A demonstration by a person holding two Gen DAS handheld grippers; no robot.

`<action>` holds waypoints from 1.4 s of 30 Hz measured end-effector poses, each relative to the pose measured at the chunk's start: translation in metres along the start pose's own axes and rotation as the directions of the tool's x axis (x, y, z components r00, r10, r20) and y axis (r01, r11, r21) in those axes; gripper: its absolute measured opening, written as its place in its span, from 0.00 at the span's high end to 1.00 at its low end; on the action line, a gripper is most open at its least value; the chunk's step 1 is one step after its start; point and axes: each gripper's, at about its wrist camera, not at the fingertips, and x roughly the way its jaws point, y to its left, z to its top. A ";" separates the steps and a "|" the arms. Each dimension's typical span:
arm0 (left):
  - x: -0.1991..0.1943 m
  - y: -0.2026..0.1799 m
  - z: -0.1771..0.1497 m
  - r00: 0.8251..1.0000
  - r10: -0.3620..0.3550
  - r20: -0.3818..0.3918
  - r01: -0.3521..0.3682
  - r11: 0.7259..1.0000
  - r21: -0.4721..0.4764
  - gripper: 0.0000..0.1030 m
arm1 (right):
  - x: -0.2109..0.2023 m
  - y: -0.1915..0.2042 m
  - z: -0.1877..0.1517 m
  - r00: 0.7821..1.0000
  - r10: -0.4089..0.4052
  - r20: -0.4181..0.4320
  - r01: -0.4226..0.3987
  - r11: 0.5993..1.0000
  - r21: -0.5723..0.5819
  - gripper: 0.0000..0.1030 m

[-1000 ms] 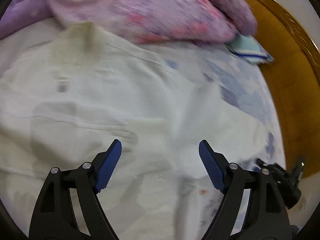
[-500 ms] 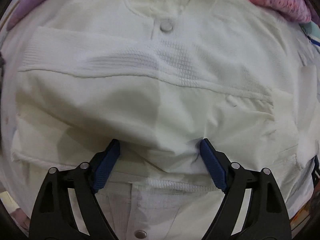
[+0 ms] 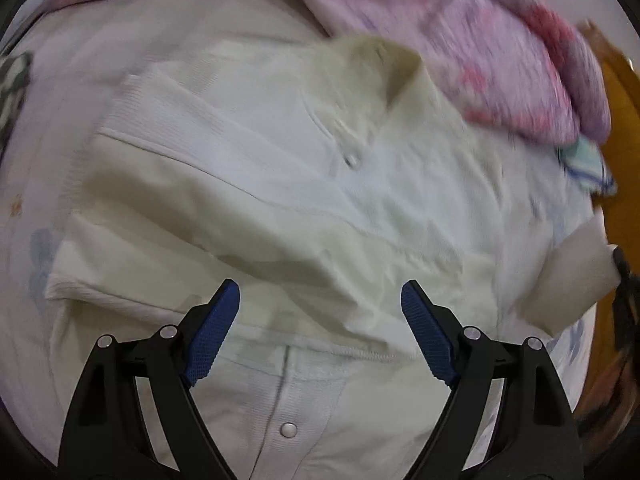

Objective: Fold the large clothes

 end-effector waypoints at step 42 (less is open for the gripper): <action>-0.036 -0.024 0.036 0.973 -0.143 0.183 0.116 0.982 0.149 0.88 | -0.044 -0.057 -0.092 0.933 -0.330 -0.142 0.353 0.915 0.195 0.53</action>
